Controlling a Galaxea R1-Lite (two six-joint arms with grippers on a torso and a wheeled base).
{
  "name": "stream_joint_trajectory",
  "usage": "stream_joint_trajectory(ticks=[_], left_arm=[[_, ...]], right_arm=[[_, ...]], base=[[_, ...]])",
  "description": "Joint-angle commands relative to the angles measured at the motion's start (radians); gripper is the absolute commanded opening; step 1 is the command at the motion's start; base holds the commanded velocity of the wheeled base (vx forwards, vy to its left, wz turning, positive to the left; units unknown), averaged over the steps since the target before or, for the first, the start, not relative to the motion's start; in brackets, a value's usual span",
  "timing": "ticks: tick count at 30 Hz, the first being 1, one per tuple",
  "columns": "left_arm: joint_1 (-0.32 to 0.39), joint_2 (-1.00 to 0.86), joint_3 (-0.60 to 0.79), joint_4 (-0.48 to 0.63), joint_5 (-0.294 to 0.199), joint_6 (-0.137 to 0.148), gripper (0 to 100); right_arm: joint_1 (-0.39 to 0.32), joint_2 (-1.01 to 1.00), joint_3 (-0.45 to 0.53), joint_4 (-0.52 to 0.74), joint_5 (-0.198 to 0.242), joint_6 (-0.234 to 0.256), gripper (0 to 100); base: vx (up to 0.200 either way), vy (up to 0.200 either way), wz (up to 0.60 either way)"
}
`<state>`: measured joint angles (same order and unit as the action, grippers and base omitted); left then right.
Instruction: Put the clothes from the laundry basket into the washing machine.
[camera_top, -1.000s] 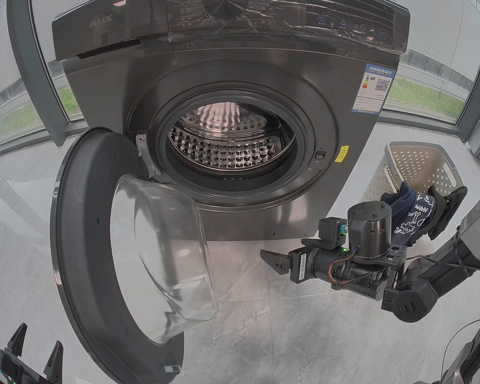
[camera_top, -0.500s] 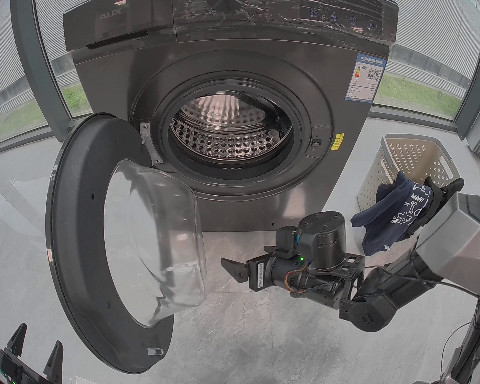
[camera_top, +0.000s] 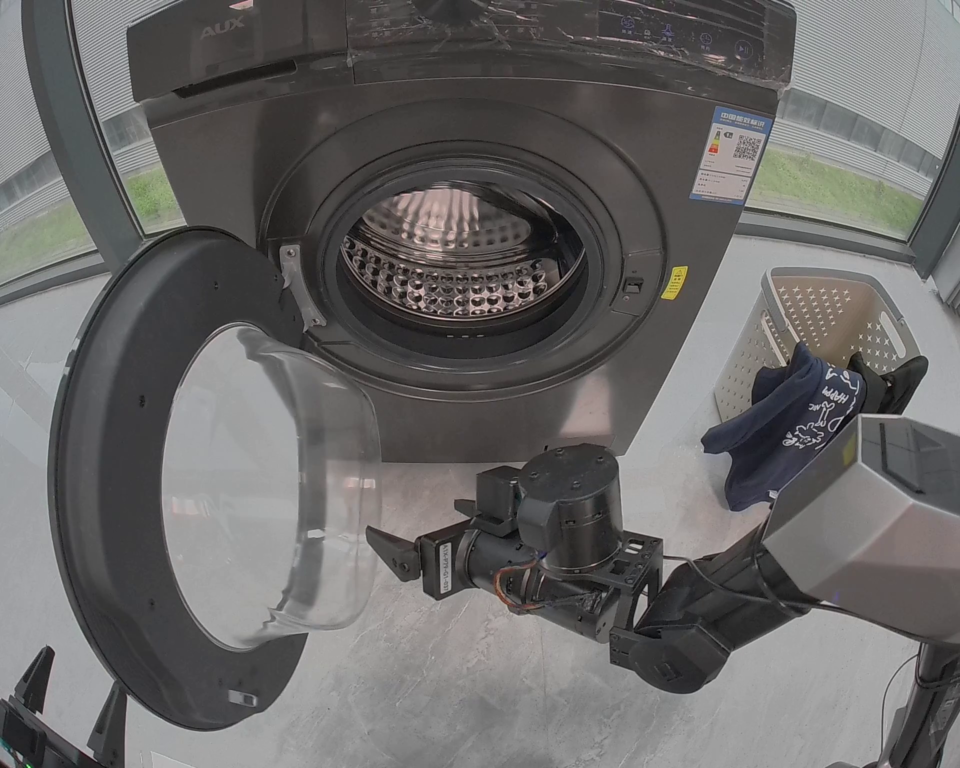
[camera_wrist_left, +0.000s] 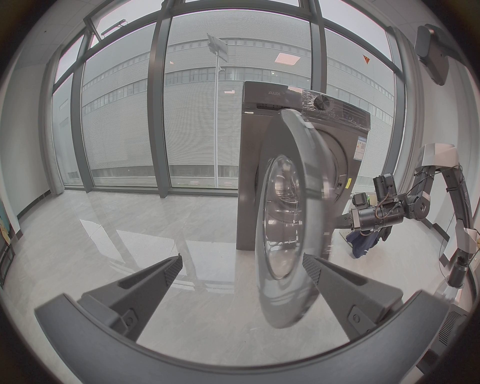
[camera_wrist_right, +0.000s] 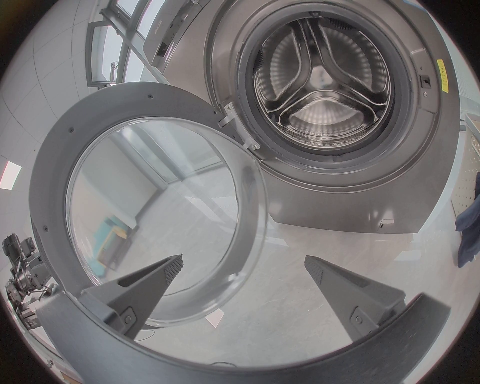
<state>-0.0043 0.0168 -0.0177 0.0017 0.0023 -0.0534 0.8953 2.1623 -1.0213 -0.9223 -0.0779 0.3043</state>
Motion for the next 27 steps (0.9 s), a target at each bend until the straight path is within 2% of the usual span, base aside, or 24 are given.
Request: stream_joint_trajectory(ticks=[1,10,14,20,27], left_arm=[[0.000,-0.005,0.016,0.000,0.001,0.000,100],[0.000,-0.003,0.016,0.000,0.001,0.000,100],[0.000,-0.003,0.015,0.000,0.001,0.000,100],[0.000,-0.005,0.015,0.000,0.001,0.000,100],[0.001,-0.006,0.015,0.000,0.001,0.000,100]], right_arm=[[-0.006,0.005,-0.008,-0.004,0.000,0.001,100],[-0.009,0.014,-0.005,-0.024,0.000,0.001,100],[-0.012,0.033,-0.013,-0.024,0.000,-0.001,100],[-0.029,0.071,-0.080,-0.023,0.001,-0.004,100],[0.050,0.186,-0.240,-0.033,0.000,-0.001,100]], base=[[0.000,0.000,0.00],[0.000,0.000,0.00],[-0.200,0.000,0.00],[-0.167,0.000,0.00],[0.000,0.000,0.00]])
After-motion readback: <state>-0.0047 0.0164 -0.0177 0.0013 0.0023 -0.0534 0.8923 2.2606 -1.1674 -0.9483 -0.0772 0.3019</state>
